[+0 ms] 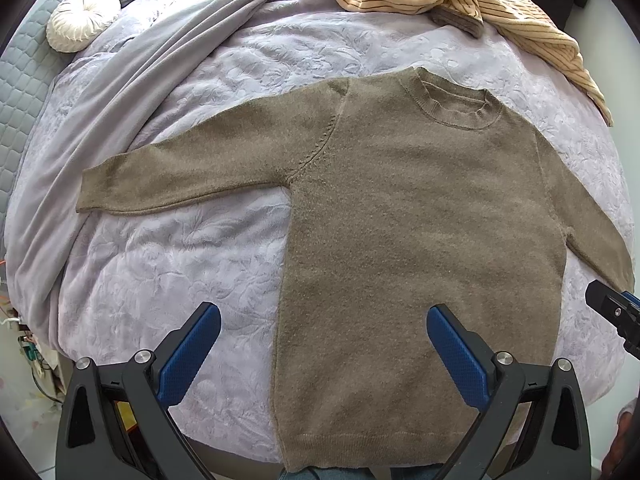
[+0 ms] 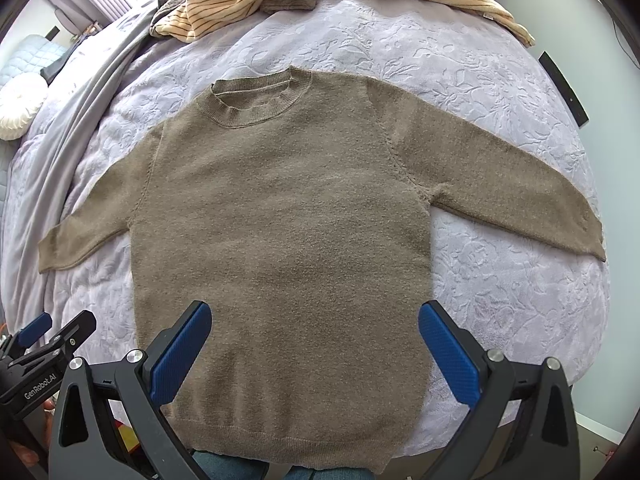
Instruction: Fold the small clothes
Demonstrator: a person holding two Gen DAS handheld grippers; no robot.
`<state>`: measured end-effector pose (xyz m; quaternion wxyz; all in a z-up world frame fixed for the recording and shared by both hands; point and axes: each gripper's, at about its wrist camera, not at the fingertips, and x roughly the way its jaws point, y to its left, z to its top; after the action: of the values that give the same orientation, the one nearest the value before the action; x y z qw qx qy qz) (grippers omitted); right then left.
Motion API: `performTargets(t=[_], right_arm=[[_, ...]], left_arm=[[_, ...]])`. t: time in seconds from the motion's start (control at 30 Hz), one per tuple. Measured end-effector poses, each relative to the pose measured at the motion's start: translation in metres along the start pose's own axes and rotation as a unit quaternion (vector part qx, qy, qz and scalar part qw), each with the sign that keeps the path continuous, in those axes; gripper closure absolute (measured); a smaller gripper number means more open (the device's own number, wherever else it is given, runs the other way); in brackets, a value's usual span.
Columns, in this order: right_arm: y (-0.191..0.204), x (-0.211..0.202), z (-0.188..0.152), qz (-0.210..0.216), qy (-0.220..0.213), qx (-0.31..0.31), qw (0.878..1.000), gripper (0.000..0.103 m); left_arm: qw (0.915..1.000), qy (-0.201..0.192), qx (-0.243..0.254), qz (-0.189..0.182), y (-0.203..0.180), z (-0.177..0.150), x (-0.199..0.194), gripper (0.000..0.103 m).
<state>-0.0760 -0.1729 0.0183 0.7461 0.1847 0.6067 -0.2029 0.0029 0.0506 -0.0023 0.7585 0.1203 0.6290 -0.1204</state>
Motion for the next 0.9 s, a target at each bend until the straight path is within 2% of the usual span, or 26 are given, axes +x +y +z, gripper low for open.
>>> performTargets(t=[0.9], right_arm=[[0.025,0.042,0.002,-0.012,0.036,-0.016,0.999,0.0]], left_arm=[[0.9994,0.033,-0.001,-0.001,0.028,0.007,0.05,0.0]])
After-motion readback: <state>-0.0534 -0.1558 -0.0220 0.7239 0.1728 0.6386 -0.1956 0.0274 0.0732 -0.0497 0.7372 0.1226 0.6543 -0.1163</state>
